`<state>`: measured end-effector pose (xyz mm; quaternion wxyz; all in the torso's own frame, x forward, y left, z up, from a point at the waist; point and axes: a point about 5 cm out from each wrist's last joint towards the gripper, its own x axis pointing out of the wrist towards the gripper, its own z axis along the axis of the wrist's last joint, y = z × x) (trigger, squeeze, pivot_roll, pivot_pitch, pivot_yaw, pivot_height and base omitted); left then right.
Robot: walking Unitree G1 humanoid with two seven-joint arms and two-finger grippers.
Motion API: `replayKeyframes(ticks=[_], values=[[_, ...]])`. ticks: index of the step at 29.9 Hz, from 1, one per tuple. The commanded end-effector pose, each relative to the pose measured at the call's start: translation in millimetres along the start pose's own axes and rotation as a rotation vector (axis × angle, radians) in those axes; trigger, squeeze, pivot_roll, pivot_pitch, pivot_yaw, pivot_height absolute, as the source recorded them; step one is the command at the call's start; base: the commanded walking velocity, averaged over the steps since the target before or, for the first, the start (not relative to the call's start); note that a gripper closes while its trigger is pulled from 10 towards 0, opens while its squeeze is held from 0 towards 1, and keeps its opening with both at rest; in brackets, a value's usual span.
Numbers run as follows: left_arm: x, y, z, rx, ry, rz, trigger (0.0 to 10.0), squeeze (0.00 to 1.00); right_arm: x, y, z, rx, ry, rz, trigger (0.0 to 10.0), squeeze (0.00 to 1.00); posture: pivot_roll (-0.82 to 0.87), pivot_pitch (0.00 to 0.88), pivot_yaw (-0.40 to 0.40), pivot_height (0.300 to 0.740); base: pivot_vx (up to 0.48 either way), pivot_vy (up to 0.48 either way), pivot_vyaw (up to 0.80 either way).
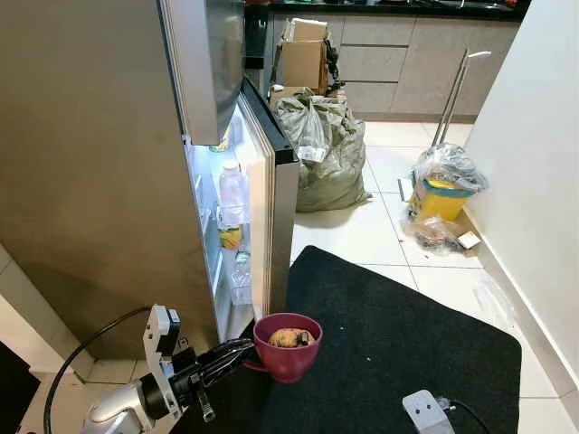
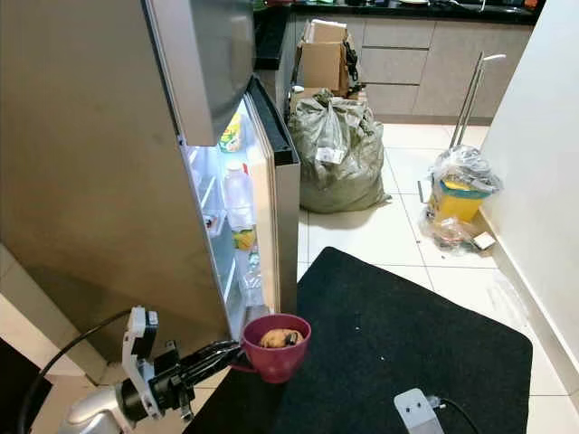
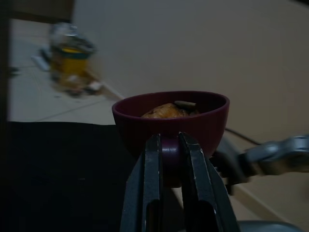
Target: Restocking fridge
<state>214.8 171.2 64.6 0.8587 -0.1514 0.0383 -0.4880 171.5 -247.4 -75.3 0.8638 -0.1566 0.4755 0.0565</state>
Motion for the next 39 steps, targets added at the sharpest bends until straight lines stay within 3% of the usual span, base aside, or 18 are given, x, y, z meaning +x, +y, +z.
replayKeyframes(ticks=[1, 7, 10, 11, 13, 14, 16, 19, 24, 32, 34, 36, 39], values=[[2.3, 8.2, 3, 0.041, -0.039, 0.084, 10.0, 0.00, -0.7, -4.7, 2, 0.004, -0.012, -0.011, 10.0, 0.00, -0.04, 0.034, -0.009, 0.740, 0.000, 0.000, 0.00], [4.7, 9.9, 1, -0.001, -0.122, 0.125, 10.0, 0.00, -0.1, -6.7, 6, 0.001, -0.024, -0.016, 10.0, 0.00, -0.05, 0.033, -0.014, 0.740, 0.000, 0.000, 0.00], [4.6, 10.9, -4, -0.106, -0.173, 0.136, 10.0, 0.00, 0.1, -5.9, 6, 0.000, -0.024, -0.014, 10.0, 0.00, -0.05, 0.033, -0.014, 0.740, 0.000, 0.000, 0.00], [4.6, 10.9, -4, -0.106, -0.173, 0.136, 10.0, 0.00, 0.1, -5.9, 6, 0.000, -0.024, -0.014, 10.0, 0.00, -0.05, 0.033, -0.014, 0.740, 0.000, 0.000, 0.00], [4.6, 10.1, -6, -0.194, -0.204, 0.121, 10.0, 0.00, 0.1, -5.6, 6, -0.001, -0.024, -0.012, 10.0, 0.00, -0.05, 0.034, -0.014, 0.740, 0.000, 0.000, 0.00], [4.3, 11.1, -9, -0.298, -0.221, 0.116, 10.0, 0.00, 0.2, -5.5, 7, 0.002, -0.026, -0.013, 10.0, 0.00, -0.05, 0.034, -0.014, 0.740, 0.000, 0.000, 0.00], [3.8, 10.3, -10, -0.399, -0.256, 0.087, 10.0, 0.00, 0.3, -5.5, 7, 0.006, -0.028, -0.013, 10.0, 0.00, -0.05, 0.034, -0.014, 0.740, 0.000, 0.000, 0.00], [2.9, 4.5, -8, -0.422, -0.278, 0.020, 10.0, 0.00, 0.6, -5.8, 9, 0.009, -0.034, -0.014, 10.0, 0.00, -0.05, 0.034, -0.013, 0.740, 0.000, 0.000, 0.00], [3.7, -5.1, -10, -0.452, -0.232, -0.074, 10.0, 0.00, 0.9, -7.0, 12, 0.011, -0.043, -0.017, 10.0, 0.00, -0.05, 0.034, -0.013, 0.740, 0.000, 0.000, 0.00], [10.1, 0.0, -11, -0.264, -0.178, 0.003, 10.0, 0.00, 1.1, -7.6, 15, 0.011, -0.050, -0.018, 10.0, 0.00, -0.05, 0.033, -0.013, 0.740, 0.000, 0.000, 0.00], [18.3, 16.8, -6, -0.063, -0.135, 0.180, 10.0, 0.00, 1.3, -7.0, 15, 0.009, -0.050, -0.016, 10.0, 0.00, -0.04, 0.035, -0.015, 0.740, 0.000, 0.000, 0.00], [22.6, 23.2, -2, 0.073, -0.094, 0.241, 10.0, 0.00, 1.2, -7.0, 14, 0.008, -0.049, -0.016, 10.0, 0.00, -0.04, 0.035, -0.015, 0.740, 0.000, 0.000, 0.00], [26.6, 27.2, 6, 0.163, -0.107, 0.286, 10.0, 0.00, 1.3, -7.0, 14, 0.007, -0.049, -0.016, 10.0, 0.00, -0.04, 0.035, -0.015, 0.740, 0.000, 0.000, 0.00]])
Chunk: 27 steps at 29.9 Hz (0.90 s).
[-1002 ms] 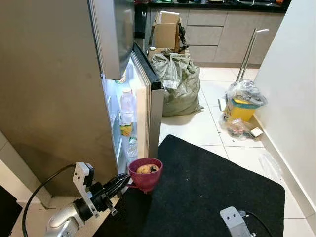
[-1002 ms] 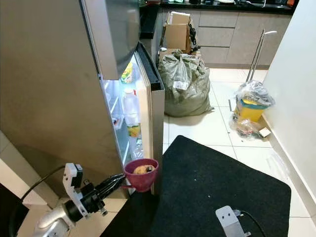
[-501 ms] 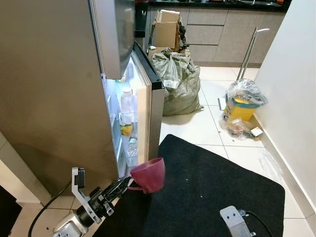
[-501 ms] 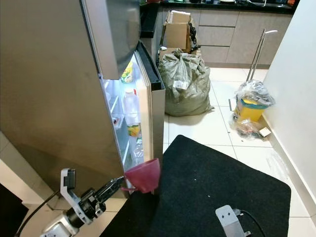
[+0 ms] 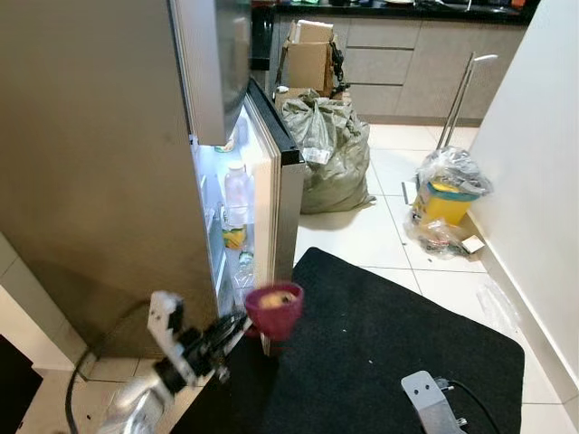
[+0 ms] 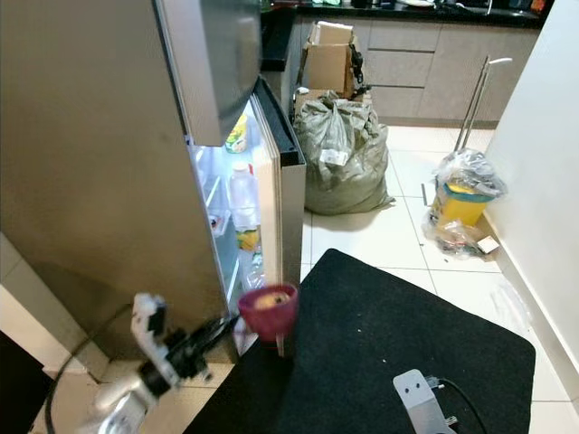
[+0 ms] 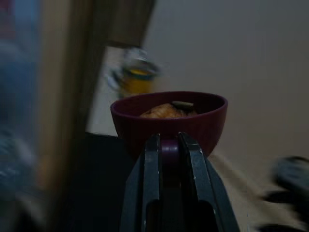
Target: Restocking fridge
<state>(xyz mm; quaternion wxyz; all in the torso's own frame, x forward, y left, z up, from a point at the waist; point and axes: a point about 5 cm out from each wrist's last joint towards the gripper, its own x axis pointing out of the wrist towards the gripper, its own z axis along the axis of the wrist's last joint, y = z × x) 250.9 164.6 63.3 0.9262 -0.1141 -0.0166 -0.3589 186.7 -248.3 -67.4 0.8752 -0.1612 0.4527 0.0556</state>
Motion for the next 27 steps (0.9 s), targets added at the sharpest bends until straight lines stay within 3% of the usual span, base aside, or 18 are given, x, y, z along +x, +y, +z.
replayKeyframes(ticks=[1, 6, 13, 24, 27], values=[[2.3, -0.4, 1, 0.034, -0.008, 0.010, 10.0, 0.00, -0.4, -0.7, -1, 0.013, 0.001, -0.002, 10.0, 0.00, -0.04, 0.035, -0.015, 0.740, 0.000, 0.000, 0.00], [8.2, -2.2, 4, 0.144, -0.023, 0.021, 10.0, 0.00, -0.5, -0.9, -1, 0.014, 0.000, -0.004, 10.0, 0.00, -0.05, 0.033, -0.015, 0.740, 0.000, 0.000, 0.00], [13.5, -2.6, 5, 0.235, -0.048, 0.039, 10.0, 0.00, -0.5, -2.2, 0, 0.013, -0.004, -0.010, 10.0, 0.00, -0.05, 0.034, -0.015, 0.740, 0.000, 0.000, 0.00], [11.4, -2.7, -4, 0.191, -0.020, 0.046, 10.0, 0.00, 2.5, -8.2, 28, -0.033, -0.105, -0.018, 10.0, 0.00, -0.04, 0.038, -0.010, 0.740, 0.000, 0.000, 0.00], [10.6, -4.3, -8, 0.160, -0.011, 0.051, 10.0, 0.00, 3.8, -10.3, 53, -0.059, -0.195, 0.000, 10.0, 0.00, -0.04, 0.038, -0.010, 0.740, 0.000, 0.000, 0.00]])
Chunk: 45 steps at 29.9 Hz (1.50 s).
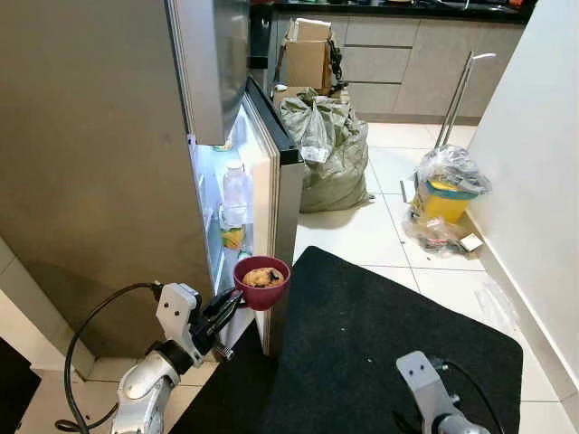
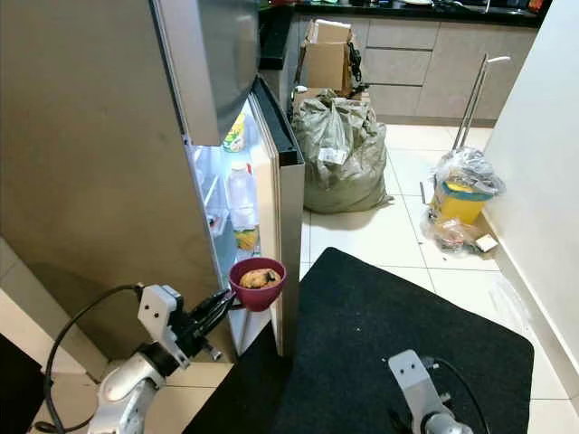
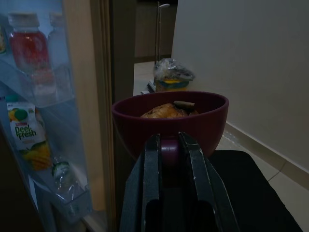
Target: Restocking fridge
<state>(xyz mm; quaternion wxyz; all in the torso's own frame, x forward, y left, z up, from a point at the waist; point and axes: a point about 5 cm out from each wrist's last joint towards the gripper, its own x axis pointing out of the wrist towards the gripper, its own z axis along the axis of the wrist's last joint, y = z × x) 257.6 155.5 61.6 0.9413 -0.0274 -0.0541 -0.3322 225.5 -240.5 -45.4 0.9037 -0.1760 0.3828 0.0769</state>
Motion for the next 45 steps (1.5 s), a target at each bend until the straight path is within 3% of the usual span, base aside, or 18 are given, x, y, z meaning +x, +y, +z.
replayKeyframes(ticks=[1, 5, 9, 11, 12, 13, 22, 27, 29, 32, 35, 45], values=[[-0.6, -4.1, -6, -0.038, 0.005, 0.006, 10.0, 0.00, 2.3, -3.9, 18, -0.026, -0.072, 0.012, 10.0, 0.00, -0.04, 0.038, -0.010, 0.740, 0.000, 0.000, 0.00], [-2.0, -5.6, -9, -0.052, 0.011, 0.010, 10.0, 0.00, 4.7, -2.7, 34, -0.040, -0.133, 0.043, 10.0, 0.00, -0.04, 0.036, -0.011, 0.740, 0.000, 0.000, 0.00], [-7.3, -8.0, -11, -0.122, -0.001, -0.004, 10.0, 0.00, 6.3, -0.2, 52, -0.069, -0.205, 0.086, 10.0, 0.00, -0.04, 0.035, -0.011, 0.740, 0.000, 0.000, 0.00], [-18.0, -8.1, -11, -0.212, -0.020, -0.040, 10.0, 0.00, 6.6, 0.8, 65, -0.087, -0.255, 0.118, 10.0, 0.00, -0.04, 0.034, -0.012, 0.740, 0.000, 0.000, 0.00], [-30.5, -7.4, -8, -0.284, -0.039, -0.091, 10.0, 0.00, 6.2, 0.0, 73, -0.103, -0.287, 0.134, 10.0, 0.00, -0.04, 0.034, -0.013, 0.740, 0.000, 0.000, 0.00], [-35.4, -6.0, -6, -0.302, -0.043, -0.106, 10.0, 0.00, 6.1, -0.9, 75, -0.111, -0.295, 0.134, 10.0, 0.00, -0.04, 0.034, -0.013, 0.740, 0.000, 0.000, 0.00], [-55.2, 8.6, 1, -0.266, -0.024, -0.117, 10.0, 0.00, 4.4, -11.1, 87, -0.129, -0.333, 0.121, 10.0, 0.00, -0.04, 0.037, -0.017, 0.740, 0.000, 0.000, 0.00], [-55.3, 11.6, 4, -0.240, -0.031, -0.100, 10.0, 0.00, 3.9, -12.8, 89, -0.133, -0.342, 0.118, 10.0, 0.00, -0.04, 0.037, -0.019, 0.740, 0.000, 0.000, 0.00], [-52.5, 22.7, 11, -0.186, -0.057, -0.016, 10.0, 0.00, 3.0, -15.5, 97, -0.134, -0.373, 0.115, 10.0, 0.00, -0.04, 0.037, -0.019, 0.740, 0.000, 0.000, 0.00], [-49.7, 27.6, 15, -0.161, -0.076, 0.024, 10.0, 0.00, 2.4, -16.6, 103, -0.133, -0.397, 0.114, 10.0, 0.00, -0.04, 0.037, -0.020, 0.740, 0.000, 0.000, 0.00], [-45.9, 23.3, 22, -0.201, -0.117, -0.013, 10.0, 0.00, 1.5, -14.6, 119, -0.138, -0.452, 0.134, 10.0, 0.00, -0.04, 0.037, -0.021, 0.740, 0.000, 0.000, 0.00], [-52.1, 9.4, 18, -0.273, -0.088, -0.138, 10.0, 0.00, -1.8, 1.1, 149, -0.139, -0.572, 0.249, 10.0, 0.00, -0.04, 0.037, -0.021, 0.740, 0.000, 0.000, 0.00]])
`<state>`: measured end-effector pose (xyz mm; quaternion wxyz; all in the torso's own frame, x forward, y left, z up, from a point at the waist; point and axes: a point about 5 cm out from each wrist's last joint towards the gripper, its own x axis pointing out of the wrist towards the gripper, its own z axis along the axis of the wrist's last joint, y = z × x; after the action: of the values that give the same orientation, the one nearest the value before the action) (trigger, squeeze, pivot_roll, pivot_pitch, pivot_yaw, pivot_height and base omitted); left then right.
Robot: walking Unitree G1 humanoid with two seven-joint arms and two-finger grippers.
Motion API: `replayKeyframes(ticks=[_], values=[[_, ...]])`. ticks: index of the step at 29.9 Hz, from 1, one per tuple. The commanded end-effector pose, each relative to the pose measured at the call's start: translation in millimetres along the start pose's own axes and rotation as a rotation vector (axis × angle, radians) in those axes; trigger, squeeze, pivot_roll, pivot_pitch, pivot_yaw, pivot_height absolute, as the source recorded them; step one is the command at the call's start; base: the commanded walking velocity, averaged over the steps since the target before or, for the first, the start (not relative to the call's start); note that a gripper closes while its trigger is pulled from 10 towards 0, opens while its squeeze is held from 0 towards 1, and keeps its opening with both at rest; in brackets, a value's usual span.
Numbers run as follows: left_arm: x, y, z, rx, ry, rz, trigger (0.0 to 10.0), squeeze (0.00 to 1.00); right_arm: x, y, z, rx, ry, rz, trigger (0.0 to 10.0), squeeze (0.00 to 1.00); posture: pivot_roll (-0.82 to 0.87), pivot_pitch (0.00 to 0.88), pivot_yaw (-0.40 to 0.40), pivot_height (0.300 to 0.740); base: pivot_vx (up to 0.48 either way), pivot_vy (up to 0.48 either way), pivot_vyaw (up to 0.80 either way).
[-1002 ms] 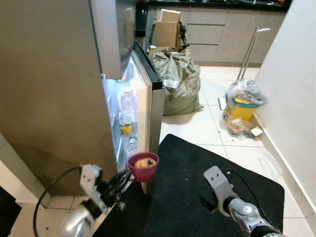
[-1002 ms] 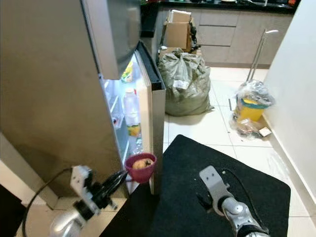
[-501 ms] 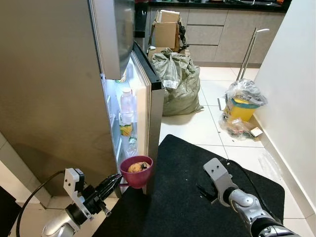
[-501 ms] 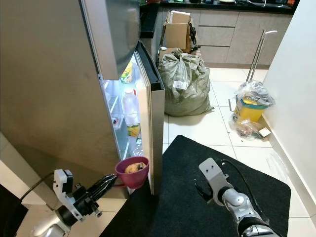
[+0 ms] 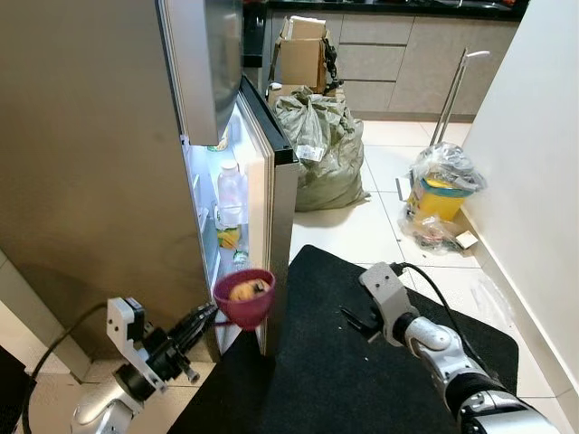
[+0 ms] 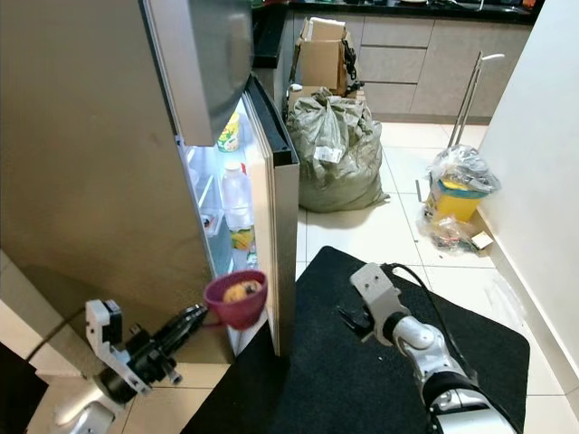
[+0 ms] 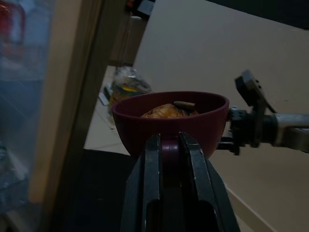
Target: Restocking fridge
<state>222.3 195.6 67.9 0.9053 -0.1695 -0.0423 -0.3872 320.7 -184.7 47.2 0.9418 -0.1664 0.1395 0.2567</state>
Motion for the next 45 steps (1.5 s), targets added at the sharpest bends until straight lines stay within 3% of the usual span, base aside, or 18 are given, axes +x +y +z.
replayKeyframes(ticks=[1, 11, 21, 37, 45], values=[[-0.2, -1.2, 6, 0.009, -0.012, -0.030, 10.0, 0.00, 2.3, -0.6, 8, 0.010, -0.046, 0.009, 10.0, 0.00, -0.04, 0.037, -0.021, 0.740, 0.000, 0.000, 0.00], [4.9, -2.4, 15, 0.013, -0.040, -0.059, 10.0, 0.00, 10.1, 5.5, 24, -0.006, -0.109, 0.061, 10.0, 0.00, -0.04, 0.036, -0.023, 0.740, 0.227, 0.000, 0.00], [7.7, -5.2, 8, -0.018, -0.040, -0.061, 10.0, 0.00, 12.3, 19.8, 21, -0.027, -0.103, 0.117, 10.0, 0.00, -0.04, 0.038, -0.021, 0.740, 0.301, 0.000, 0.00], [14.6, -11.4, 2, -0.050, -0.014, -0.090, 10.0, 0.00, 11.6, 25.7, 21, -0.010, -0.125, 0.159, 10.0, 0.00, -0.04, 0.039, -0.017, 0.740, 0.130, 0.000, 0.00], [19.0, -22.7, -3, -0.091, -0.006, -0.158, 10.0, 0.00, 12.4, 10.9, 31, -0.054, -0.152, 0.017, 10.0, 0.00, -0.04, 0.037, -0.018, 0.740, 0.000, 0.000, 0.00]])
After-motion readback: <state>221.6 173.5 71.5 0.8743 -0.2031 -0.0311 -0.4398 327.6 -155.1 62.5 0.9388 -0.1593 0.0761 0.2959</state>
